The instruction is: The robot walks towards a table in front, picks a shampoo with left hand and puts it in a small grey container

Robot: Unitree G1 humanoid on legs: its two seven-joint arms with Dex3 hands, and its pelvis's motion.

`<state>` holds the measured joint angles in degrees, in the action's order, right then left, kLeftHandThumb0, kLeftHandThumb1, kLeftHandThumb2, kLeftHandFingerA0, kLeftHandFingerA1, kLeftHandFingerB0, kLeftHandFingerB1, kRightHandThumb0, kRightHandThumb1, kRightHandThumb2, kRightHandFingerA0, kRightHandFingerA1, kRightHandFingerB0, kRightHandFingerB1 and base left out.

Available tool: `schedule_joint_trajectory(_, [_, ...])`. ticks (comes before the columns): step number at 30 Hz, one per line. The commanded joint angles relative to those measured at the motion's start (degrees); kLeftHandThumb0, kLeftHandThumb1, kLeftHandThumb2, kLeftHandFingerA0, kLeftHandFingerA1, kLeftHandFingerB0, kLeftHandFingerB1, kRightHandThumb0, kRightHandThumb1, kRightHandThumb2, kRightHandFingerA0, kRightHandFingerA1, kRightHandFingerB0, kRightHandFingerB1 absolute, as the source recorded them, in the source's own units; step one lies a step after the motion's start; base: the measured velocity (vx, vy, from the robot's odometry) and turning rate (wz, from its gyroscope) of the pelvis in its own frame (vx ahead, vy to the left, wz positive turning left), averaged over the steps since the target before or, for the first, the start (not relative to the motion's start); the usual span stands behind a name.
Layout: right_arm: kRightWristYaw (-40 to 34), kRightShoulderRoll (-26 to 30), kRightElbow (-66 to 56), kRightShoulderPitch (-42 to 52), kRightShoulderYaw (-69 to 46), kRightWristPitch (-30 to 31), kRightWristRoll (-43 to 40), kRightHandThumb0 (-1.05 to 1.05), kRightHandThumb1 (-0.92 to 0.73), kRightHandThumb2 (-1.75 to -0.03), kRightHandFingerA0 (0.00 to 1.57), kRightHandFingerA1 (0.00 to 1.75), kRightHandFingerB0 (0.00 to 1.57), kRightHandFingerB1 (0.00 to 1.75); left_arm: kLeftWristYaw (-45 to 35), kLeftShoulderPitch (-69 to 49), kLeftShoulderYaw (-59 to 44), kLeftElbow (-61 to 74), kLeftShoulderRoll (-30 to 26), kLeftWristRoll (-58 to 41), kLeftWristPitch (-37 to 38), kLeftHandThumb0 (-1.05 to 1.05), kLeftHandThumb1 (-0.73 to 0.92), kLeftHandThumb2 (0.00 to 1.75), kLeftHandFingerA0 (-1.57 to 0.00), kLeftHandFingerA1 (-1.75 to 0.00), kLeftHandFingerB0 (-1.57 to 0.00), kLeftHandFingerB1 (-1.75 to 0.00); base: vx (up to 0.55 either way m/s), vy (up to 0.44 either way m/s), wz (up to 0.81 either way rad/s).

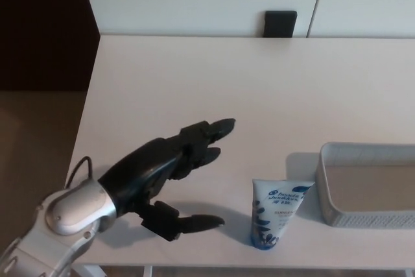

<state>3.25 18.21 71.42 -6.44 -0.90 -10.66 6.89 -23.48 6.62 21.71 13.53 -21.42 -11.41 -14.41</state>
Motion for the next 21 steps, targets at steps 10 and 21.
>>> schedule_joint_trajectory(10, [0.26,-0.19,-0.29,-0.66,0.37,-0.40,0.33,-0.29,-0.61,-0.58,0.65,0.43,0.48,0.37,-1.94,-2.31,2.34,-1.67,3.07,3.48,-1.25,-0.71,0.41,0.76,0.00,-0.18,0.00,0.00,0.00,0.000,0.00])
schedule_joint_trajectory(21, [0.41,-0.53,-0.94,-1.06,0.54,-0.13,0.15,-0.29,-0.62,-0.58,0.66,0.43,0.46,0.36,-1.98,-2.84,3.76,-3.44,5.29,5.44,-1.07,-0.71,0.41,0.76,0.00,-0.16,0.00,0.00,0.00,0.000,0.00])
